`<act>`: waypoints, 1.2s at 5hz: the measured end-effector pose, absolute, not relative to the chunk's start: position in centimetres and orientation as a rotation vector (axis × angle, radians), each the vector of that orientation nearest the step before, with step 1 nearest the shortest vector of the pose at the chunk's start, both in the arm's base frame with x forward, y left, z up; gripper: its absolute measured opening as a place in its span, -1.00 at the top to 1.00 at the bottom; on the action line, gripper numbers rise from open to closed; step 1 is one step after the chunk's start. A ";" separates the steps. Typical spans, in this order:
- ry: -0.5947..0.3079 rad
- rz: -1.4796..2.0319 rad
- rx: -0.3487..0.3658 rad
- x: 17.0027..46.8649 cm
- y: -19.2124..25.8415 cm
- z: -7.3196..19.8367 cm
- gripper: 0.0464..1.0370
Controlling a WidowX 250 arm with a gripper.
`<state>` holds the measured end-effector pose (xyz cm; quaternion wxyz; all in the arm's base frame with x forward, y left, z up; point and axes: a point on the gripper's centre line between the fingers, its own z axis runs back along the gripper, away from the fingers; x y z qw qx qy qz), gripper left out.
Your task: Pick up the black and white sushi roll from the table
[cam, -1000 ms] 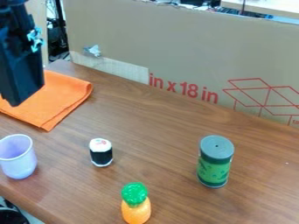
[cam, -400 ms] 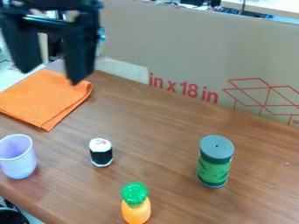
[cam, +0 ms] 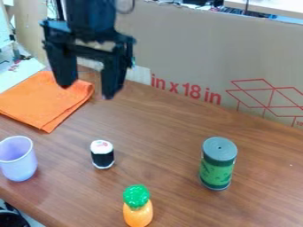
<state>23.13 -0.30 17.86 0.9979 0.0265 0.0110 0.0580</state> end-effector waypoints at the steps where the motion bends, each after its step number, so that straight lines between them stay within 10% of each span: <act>1: 0.067 0.078 0.074 24.2 -0.1 15.4 -0.93; 6: 0.212 0.008 0.087 25.0 1.1 7.6 -0.93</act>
